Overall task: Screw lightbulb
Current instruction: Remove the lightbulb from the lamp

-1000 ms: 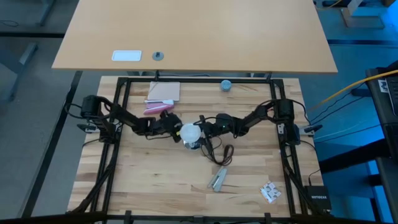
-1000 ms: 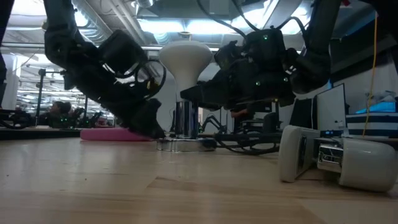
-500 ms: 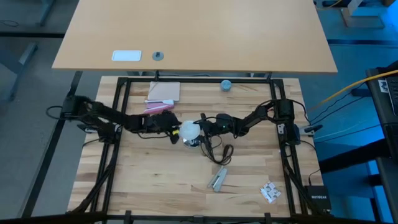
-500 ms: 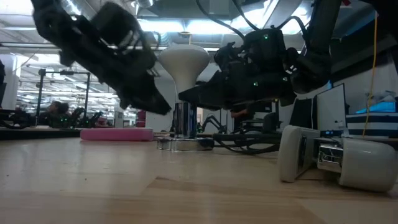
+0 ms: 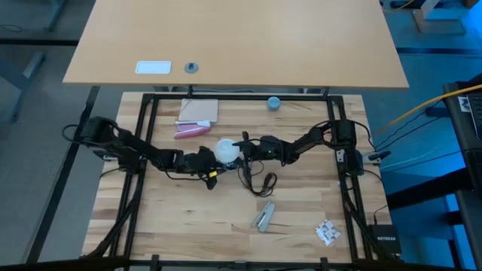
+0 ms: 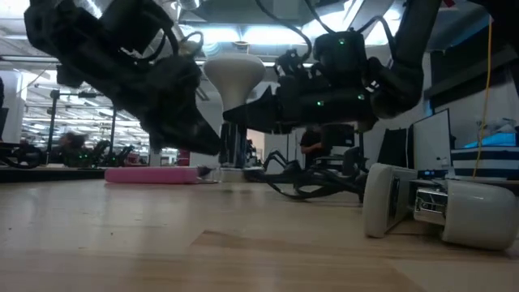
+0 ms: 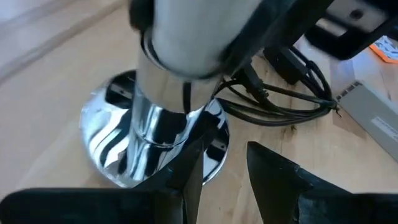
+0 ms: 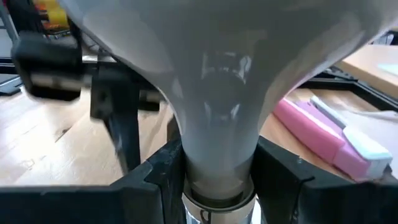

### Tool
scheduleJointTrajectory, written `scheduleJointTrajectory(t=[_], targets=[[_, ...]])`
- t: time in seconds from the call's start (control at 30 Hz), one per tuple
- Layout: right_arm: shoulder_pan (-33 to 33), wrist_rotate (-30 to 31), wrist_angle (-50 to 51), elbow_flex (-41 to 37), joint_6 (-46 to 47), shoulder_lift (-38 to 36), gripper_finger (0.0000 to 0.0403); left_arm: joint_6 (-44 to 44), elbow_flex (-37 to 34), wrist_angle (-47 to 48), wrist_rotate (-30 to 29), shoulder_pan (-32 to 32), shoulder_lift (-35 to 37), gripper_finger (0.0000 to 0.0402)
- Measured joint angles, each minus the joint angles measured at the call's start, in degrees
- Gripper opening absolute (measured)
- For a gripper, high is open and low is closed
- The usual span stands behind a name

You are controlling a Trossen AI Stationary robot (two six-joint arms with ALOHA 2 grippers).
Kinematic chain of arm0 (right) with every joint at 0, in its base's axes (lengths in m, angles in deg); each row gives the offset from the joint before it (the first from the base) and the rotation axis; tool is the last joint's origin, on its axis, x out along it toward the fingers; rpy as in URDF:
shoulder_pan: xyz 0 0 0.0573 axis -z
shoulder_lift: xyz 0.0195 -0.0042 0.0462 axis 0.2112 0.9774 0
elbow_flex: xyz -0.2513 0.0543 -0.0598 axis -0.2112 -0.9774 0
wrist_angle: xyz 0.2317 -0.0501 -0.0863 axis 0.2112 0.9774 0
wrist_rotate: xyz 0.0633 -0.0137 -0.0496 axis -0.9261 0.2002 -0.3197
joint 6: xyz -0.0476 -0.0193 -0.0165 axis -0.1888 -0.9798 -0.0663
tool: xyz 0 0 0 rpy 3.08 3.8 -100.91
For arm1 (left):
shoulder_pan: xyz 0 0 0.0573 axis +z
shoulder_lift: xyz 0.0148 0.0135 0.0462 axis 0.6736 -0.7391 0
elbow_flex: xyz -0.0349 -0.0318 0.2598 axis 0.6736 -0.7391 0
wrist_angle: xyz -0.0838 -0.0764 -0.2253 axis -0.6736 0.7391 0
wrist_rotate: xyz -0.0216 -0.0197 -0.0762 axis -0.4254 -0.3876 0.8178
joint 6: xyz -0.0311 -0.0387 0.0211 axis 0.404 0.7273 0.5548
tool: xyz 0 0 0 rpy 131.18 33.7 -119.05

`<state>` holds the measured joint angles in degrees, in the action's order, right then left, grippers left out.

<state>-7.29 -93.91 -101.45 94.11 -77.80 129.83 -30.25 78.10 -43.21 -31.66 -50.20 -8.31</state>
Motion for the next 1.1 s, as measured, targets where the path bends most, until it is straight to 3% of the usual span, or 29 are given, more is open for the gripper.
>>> scheduleJointTrajectory(t=[0.33, 0.73, 1.1], targets=[[-0.02, -0.33, 3.00, 0.69, -0.08, 0.00, 0.0162, 0.63, 0.06, -1.68, -5.69, 0.18, -6.03, 0.0115], [-0.02, -5.05, 4.39, 0.69, 0.53, 0.04, 0.0162, -2.63, 0.09, 2.12, -9.03, 3.89, -6.14, 0.0115], [-0.07, -5.13, 4.98, 0.73, 0.22, 0.03, 0.0162, -8.22, -0.04, 0.72, -10.65, 8.70, -4.21, 0.0115]])
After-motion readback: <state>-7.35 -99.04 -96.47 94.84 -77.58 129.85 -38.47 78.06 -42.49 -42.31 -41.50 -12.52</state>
